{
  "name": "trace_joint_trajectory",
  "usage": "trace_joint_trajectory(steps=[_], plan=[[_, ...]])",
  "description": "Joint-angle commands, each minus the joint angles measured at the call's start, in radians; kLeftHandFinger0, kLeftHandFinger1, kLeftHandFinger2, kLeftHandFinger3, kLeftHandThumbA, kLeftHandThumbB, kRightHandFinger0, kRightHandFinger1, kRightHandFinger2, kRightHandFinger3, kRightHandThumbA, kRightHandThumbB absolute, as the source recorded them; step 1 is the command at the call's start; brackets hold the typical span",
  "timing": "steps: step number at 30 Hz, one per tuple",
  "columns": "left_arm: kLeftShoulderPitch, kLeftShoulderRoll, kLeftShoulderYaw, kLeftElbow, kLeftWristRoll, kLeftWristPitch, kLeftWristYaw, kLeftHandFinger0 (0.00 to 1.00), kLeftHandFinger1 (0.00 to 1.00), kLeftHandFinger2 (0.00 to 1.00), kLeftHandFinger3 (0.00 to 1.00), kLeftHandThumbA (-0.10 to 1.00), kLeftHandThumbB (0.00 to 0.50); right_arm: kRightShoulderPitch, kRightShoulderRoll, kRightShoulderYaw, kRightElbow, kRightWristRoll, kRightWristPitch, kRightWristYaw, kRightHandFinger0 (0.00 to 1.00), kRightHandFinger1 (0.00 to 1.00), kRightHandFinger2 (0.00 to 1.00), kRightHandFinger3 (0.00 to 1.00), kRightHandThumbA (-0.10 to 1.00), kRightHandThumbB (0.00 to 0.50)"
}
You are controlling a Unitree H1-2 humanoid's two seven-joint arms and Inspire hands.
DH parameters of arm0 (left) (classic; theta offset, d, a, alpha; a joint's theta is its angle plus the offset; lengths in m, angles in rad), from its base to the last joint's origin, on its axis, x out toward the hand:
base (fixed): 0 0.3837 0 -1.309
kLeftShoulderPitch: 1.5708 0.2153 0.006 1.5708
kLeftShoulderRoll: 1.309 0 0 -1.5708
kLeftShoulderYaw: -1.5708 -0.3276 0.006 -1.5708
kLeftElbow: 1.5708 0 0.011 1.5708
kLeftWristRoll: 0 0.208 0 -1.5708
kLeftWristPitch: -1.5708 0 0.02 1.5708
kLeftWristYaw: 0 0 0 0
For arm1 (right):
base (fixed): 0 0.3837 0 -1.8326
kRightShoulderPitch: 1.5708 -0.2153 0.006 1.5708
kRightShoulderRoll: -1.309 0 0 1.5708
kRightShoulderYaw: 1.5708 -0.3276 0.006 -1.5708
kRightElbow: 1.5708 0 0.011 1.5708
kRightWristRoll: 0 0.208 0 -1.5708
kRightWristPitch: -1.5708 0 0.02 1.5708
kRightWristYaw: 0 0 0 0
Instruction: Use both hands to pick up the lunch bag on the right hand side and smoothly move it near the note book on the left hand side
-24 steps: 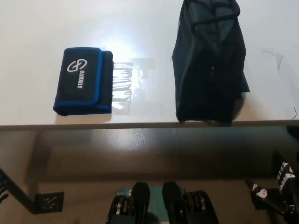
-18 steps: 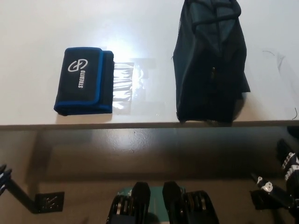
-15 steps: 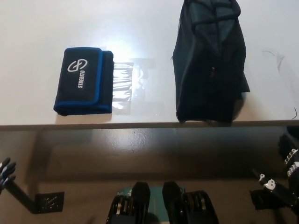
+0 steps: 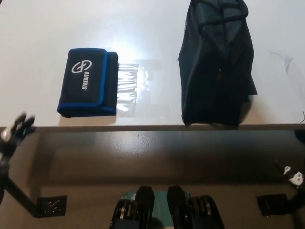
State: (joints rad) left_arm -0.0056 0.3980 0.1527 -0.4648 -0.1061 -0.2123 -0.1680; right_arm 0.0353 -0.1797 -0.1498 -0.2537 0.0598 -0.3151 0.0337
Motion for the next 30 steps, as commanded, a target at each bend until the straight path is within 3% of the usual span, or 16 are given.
trace_joint_trajectory(steps=[1,4,5,9,13,14,16,19,23,27,30], plan=[[-0.116,0.015,-0.028,-0.041,0.010,0.093,-0.014,1.00,1.00,1.00,1.00,1.00,0.392,-0.054,-0.027,-0.031,-0.044,0.034,0.025,-0.014,1.00,1.00,1.00,1.00,1.00,0.192],[-0.239,-0.001,-0.073,-0.037,0.001,0.199,-0.017,1.00,1.00,1.00,1.00,1.00,0.371,-0.105,-0.038,-0.050,-0.027,0.042,0.022,-0.019,1.00,1.00,1.00,1.00,1.00,0.206],[-0.273,-0.011,-0.085,-0.037,0.011,0.233,-0.013,1.00,1.00,1.00,1.00,1.00,0.350,-0.118,-0.044,-0.054,-0.020,0.047,0.018,-0.016,1.00,1.00,1.00,1.00,1.00,0.186],[-0.391,-0.048,-0.122,0.003,0.035,0.299,-0.003,1.00,1.00,1.00,1.00,1.00,0.255,-0.161,-0.052,-0.069,0.000,0.075,0.042,-0.016,1.00,1.00,1.00,1.00,1.00,0.180],[-0.525,-0.097,-0.151,0.096,0.058,0.351,0.011,1.00,1.00,1.00,1.00,1.00,0.210,-0.233,-0.063,-0.087,0.042,0.101,0.065,-0.019,1.00,1.00,1.00,1.00,1.00,0.186],[-0.535,-0.101,-0.154,0.105,0.065,0.355,0.012,1.00,1.00,1.00,1.00,1.00,0.209,-0.242,-0.065,-0.089,0.047,0.101,0.064,-0.018,1.00,1.00,1.00,1.00,1.00,0.167],[-0.585,-0.108,-0.172,0.158,0.082,0.369,0.006,1.00,1.00,1.00,1.00,1.00,0.223,-0.275,-0.070,-0.096,0.067,0.120,0.075,-0.019,1.00,1.00,1.00,1.00,1.00,0.201],[-0.642,-0.129,-0.184,0.225,0.077,0.383,0.003,1.00,1.00,1.00,1.00,1.00,0.234,-0.317,-0.073,-0.105,0.095,0.144,0.092,-0.018,1.00,1.00,1.00,1.00,1.00,0.212],[-0.724,-0.182,-0.189,0.336,0.071,0.399,0.018,1.00,1.00,1.00,1.00,1.00,0.267,-0.400,-0.076,-0.108,0.183,0.174,0.094,0.000,1.00,1.00,1.00,1.00,1.00,0.125],[-0.782,-0.222,-0.181,0.436,0.060,0.405,0.023,1.00,1.00,1.00,1.00,1.00,0.282,-0.472,-0.078,-0.103,0.274,0.193,0.089,0.019,1.00,1.00,1.00,1.00,1.00,0.112],[-0.828,-0.273,-0.144,0.519,-0.005,0.444,0.029,1.00,1.00,1.00,1.00,1.00,0.310,-0.531,-0.057,-0.100,0.334,0.216,0.103,0.017,1.00,1.00,1.00,1.00,0.98,0.136]])
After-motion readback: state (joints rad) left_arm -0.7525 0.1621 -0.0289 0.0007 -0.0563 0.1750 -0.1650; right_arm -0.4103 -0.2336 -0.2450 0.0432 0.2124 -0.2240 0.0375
